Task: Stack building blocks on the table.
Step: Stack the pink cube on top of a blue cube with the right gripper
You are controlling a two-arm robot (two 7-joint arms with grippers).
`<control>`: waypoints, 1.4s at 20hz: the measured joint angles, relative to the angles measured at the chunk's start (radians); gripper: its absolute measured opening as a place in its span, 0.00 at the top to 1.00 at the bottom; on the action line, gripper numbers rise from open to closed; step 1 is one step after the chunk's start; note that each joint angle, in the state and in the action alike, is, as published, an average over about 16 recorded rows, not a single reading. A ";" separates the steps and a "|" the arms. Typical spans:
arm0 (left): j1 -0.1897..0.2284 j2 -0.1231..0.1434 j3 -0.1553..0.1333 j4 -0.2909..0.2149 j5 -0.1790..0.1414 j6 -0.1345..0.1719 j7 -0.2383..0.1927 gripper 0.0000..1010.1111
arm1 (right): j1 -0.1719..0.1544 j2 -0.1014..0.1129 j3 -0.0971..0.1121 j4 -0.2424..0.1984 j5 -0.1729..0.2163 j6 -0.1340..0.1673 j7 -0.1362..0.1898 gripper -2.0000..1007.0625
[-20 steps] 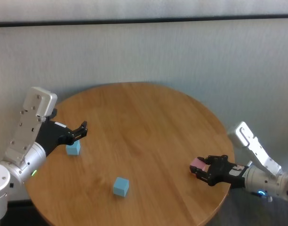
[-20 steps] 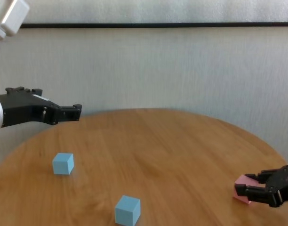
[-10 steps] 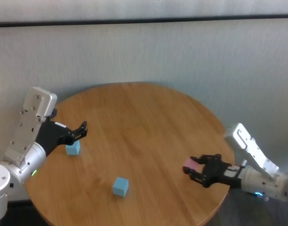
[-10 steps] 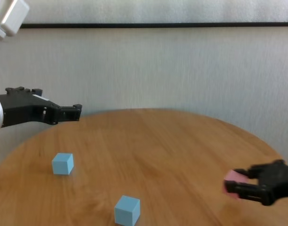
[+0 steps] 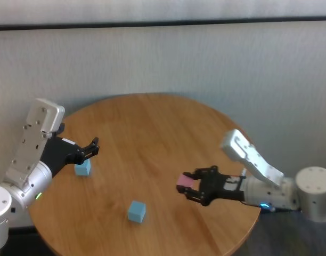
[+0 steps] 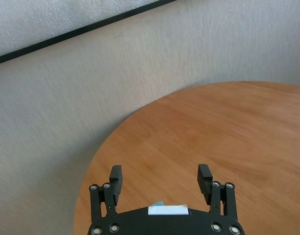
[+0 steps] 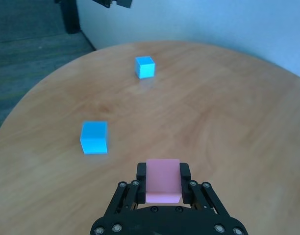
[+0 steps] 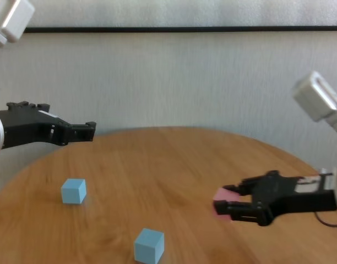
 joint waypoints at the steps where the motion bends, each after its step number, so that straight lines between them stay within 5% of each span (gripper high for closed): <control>1: 0.000 0.000 0.000 0.000 0.000 0.000 0.000 0.01 | 0.014 -0.009 -0.010 0.011 -0.003 -0.001 0.009 0.63; 10: 0.000 0.000 0.000 0.000 0.000 0.000 0.000 0.01 | 0.104 -0.081 -0.085 0.091 -0.020 -0.002 0.063 0.63; 28: 0.000 0.000 0.000 0.000 0.000 0.000 0.000 0.01 | 0.148 -0.140 -0.173 0.109 -0.027 0.019 0.093 0.63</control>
